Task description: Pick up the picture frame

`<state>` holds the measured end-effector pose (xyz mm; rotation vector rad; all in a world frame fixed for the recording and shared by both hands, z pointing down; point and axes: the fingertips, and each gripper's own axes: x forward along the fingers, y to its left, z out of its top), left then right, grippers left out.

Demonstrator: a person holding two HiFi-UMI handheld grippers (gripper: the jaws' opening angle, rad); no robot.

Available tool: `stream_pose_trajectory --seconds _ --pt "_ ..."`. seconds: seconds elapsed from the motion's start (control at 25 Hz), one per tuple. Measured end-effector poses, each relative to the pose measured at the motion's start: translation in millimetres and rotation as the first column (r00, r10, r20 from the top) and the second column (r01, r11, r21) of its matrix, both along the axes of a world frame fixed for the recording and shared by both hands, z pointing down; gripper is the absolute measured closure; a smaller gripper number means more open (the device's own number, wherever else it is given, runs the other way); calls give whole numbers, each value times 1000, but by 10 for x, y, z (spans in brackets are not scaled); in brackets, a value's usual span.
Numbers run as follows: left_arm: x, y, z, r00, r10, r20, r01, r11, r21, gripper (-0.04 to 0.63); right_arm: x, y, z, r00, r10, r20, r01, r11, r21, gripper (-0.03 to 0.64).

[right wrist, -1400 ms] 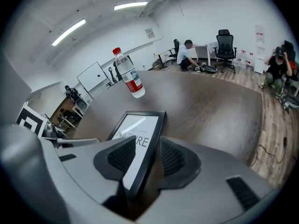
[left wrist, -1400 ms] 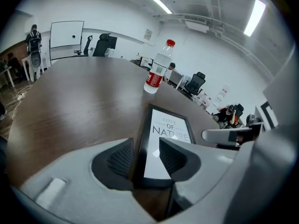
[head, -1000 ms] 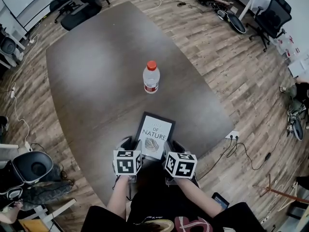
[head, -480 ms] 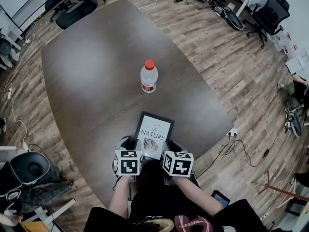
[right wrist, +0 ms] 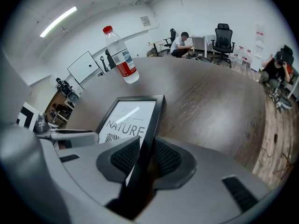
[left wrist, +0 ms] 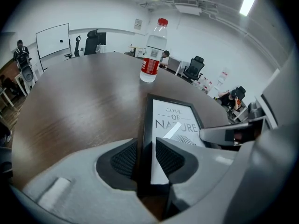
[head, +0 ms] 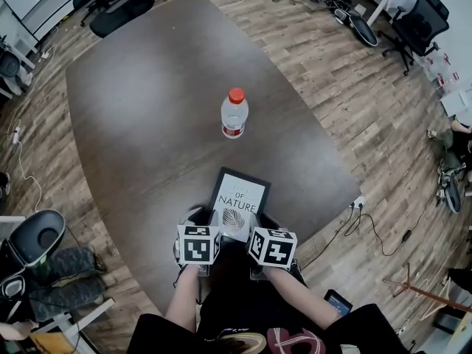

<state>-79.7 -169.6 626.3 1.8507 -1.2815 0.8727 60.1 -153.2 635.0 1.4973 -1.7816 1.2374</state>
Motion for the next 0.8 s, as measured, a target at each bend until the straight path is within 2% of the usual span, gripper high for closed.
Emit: stream_pose_trajectory --seconds 0.24,0.52,0.68,0.8 --pt "48 -6 10 1000 -2 -28 0 999 -50 491 26 -8 -7 1000 1 4 -1 1000 -7 500" --pt "9 1 25 998 -37 -56 33 997 -64 494 -3 2 14 1000 1 1 -1 1000 1 506" --pt "27 -16 11 999 -47 -20 45 997 -54 499 11 -19 4 1000 -9 4 9 1000 6 514" --pt "27 -16 17 998 -55 -23 54 997 -61 503 20 -13 15 1000 6 14 -6 1000 0 518"
